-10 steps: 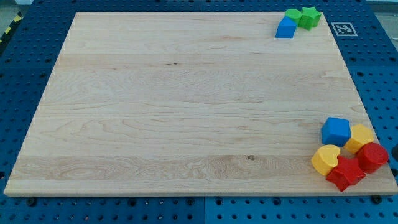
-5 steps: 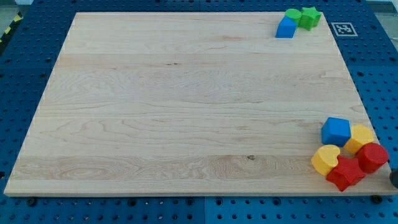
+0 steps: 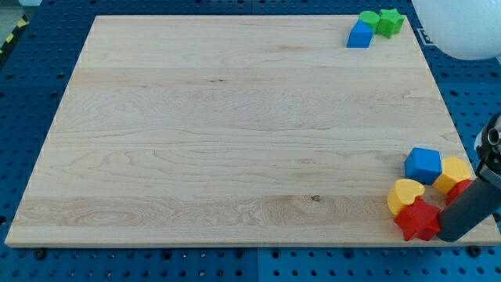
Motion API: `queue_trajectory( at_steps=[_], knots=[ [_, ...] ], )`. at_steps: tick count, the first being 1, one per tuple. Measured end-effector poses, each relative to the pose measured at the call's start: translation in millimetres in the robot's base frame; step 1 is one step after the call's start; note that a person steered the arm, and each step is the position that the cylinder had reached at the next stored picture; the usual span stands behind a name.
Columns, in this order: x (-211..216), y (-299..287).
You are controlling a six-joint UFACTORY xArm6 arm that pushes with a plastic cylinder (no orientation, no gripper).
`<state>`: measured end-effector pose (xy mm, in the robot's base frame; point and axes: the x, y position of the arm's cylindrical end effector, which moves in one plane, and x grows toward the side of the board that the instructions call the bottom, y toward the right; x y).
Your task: Slide the red star to center left
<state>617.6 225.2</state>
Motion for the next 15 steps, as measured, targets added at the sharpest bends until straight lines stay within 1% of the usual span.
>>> queue_trajectory(
  at_steps=[2,3,4,6,7,8,9,10,11,12,13,14,15],
  knots=[
    [-1.5,-23.0],
    [-8.7,-36.0],
    [-15.2,-61.4],
    [-17.7,-152.9],
    [-31.4,-188.7],
    [-55.2,-205.6],
    [-58.8,-196.5],
    [-57.6,-169.5],
    [-71.6,-163.8],
    [-103.7,-185.6],
    [-130.7,-228.6],
    [-146.3,-279.3],
    [-146.4,-315.5]
  ],
)
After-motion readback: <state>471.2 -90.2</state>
